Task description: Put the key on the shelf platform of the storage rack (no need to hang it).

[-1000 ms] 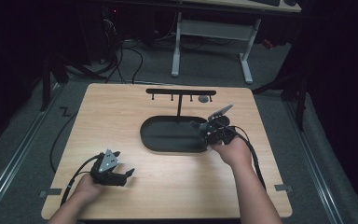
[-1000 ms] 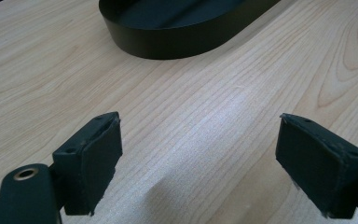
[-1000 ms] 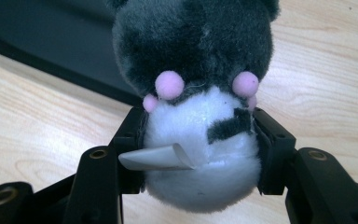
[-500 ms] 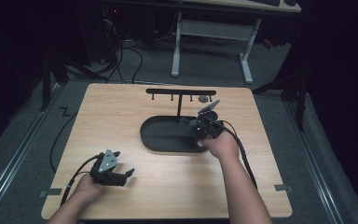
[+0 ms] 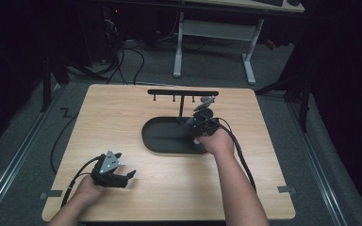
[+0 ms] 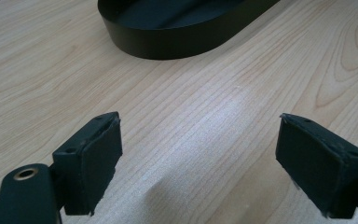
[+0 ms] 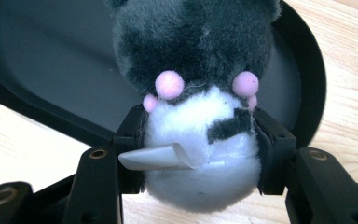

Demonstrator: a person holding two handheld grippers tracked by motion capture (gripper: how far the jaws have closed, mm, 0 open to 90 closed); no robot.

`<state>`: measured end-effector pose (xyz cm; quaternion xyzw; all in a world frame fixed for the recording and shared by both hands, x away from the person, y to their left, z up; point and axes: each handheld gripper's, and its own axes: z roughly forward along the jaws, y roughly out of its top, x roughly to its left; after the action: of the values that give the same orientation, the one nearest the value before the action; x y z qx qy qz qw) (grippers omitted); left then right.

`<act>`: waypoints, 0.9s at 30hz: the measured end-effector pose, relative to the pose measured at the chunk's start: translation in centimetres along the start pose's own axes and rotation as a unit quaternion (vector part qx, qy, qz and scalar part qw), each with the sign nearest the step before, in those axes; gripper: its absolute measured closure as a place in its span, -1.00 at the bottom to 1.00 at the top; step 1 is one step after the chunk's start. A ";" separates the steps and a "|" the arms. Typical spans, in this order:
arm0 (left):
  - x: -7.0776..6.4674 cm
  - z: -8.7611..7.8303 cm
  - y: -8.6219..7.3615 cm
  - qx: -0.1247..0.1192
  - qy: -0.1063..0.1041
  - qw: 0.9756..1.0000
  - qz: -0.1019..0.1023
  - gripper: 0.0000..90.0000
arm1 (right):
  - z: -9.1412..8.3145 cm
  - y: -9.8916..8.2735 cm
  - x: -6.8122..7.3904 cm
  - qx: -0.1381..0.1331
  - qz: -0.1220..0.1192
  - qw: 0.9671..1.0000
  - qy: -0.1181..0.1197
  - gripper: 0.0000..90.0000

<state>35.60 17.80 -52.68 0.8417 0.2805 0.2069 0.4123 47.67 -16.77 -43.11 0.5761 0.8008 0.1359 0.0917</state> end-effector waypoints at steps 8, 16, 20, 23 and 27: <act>0.0 0.0 0.0 -0.001 -0.001 1.000 -0.001 -0.66 | 1.1 0.4 -0.2 0.002 0.001 1.000 -0.004 0.05; 0.0 0.0 0.0 -0.003 -0.001 1.000 -0.002 -0.66 | 2.2 0.5 -0.1 0.012 -0.001 1.000 -0.004 0.05; 0.0 0.0 0.0 -0.003 -0.002 1.000 -0.002 -0.66 | 2.8 0.3 -0.2 0.013 0.007 1.000 0.000 0.05; 0.0 -0.1 0.0 -0.003 -0.002 1.000 -0.002 -0.66 | 3.4 0.0 -0.4 0.017 0.015 1.000 -0.002 0.05; 0.0 0.0 0.0 -0.003 -0.001 1.000 -0.002 -0.66 | 3.9 -0.3 -0.4 0.025 0.012 1.000 -0.004 0.04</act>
<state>35.57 17.86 -52.69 0.8402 0.2807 0.2058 0.4158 48.76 -16.81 -46.93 0.5879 0.7968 0.1150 0.0787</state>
